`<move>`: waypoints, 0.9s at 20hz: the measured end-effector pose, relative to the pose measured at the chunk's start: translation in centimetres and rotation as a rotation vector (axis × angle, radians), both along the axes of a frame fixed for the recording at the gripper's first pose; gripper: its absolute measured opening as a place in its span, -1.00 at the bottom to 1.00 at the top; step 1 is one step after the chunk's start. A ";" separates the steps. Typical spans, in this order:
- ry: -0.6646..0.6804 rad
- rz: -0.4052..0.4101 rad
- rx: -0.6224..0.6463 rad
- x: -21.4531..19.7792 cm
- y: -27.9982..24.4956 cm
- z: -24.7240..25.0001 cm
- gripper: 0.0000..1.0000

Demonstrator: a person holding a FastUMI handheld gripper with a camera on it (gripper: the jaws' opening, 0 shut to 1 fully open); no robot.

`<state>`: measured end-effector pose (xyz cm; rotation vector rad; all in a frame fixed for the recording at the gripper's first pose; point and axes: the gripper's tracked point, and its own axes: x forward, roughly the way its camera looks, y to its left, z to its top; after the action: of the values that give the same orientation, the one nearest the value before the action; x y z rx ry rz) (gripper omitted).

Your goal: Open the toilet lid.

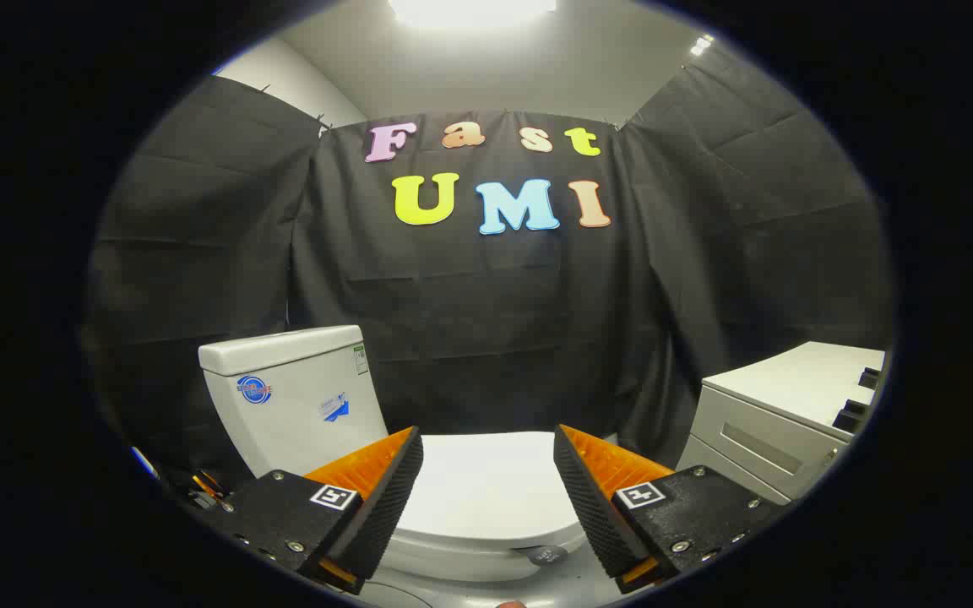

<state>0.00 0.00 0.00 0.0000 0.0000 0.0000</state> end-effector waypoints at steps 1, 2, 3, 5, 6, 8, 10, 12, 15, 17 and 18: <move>0.001 -0.001 0.000 0.1 -0.1 -0.1 0.91; 0.004 -0.002 -0.002 0.1 -0.2 -0.2 0.91; 0.006 -0.003 -0.004 0.1 -0.2 -0.2 0.91; 0.014 -0.002 -0.003 0.2 -0.3 -0.4 0.90; 0.018 -0.003 0.000 0.2 -0.4 -0.4 0.91; 0.018 -0.002 0.007 0.2 -0.5 -0.2 0.91; 0.016 -0.002 0.005 0.3 -0.4 -0.1 0.91; 0.016 -0.002 0.003 0.3 -0.6 -0.2 0.90; 0.010 -0.008 0.001 0.3 -0.8 -0.2 0.90; 0.010 -0.004 0.007 0.2 -0.7 -0.2 0.90; 0.004 -0.002 0.006 0.3 -0.7 0.0 0.90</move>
<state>0.25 -0.69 0.04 0.0064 0.0039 -0.0018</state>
